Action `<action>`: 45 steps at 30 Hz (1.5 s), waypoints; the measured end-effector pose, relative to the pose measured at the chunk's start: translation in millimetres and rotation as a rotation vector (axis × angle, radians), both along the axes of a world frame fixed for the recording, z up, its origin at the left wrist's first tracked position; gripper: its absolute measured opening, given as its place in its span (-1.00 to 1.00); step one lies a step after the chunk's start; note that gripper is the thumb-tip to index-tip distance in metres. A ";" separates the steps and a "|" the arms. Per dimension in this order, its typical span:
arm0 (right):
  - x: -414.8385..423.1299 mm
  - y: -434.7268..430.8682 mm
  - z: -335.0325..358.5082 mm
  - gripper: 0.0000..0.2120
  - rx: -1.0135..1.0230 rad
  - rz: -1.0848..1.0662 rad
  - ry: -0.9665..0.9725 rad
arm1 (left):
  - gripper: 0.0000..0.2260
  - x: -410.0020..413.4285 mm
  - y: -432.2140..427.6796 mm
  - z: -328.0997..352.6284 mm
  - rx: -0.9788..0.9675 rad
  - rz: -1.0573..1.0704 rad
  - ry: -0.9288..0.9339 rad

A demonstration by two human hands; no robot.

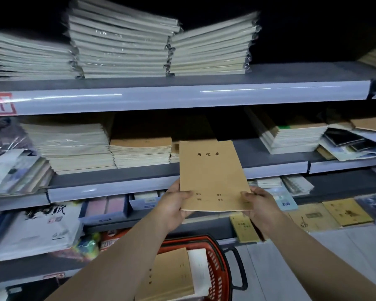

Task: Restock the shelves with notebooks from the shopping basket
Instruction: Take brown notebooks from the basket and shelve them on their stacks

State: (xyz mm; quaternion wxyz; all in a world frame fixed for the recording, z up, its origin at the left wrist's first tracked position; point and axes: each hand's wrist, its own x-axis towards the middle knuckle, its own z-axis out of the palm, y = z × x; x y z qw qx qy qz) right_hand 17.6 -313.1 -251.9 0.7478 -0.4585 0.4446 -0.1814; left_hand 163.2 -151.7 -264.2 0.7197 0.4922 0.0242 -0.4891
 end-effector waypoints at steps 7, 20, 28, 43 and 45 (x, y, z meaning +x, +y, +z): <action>43.5 -14.4 -13.5 -0.83 -0.003 -0.092 0.022 | -0.61 36.3 -12.4 0.8 -0.044 -0.002 0.039; 104.2 -84.6 -10.2 -0.84 0.026 0.128 -0.080 | -0.79 61.1 -59.4 0.5 -0.069 0.216 0.155; 126.5 -118.2 -12.7 -0.56 -0.506 0.731 0.229 | -0.83 84.3 -74.9 0.6 -0.026 0.413 0.149; 172.3 -132.4 -39.8 -0.33 -0.884 0.719 0.512 | -0.85 97.7 -92.1 -7.4 0.058 0.462 0.082; 175.8 -133.2 -44.7 -0.30 -0.898 0.700 0.501 | -0.88 100.8 -93.2 -8.7 0.097 0.455 0.107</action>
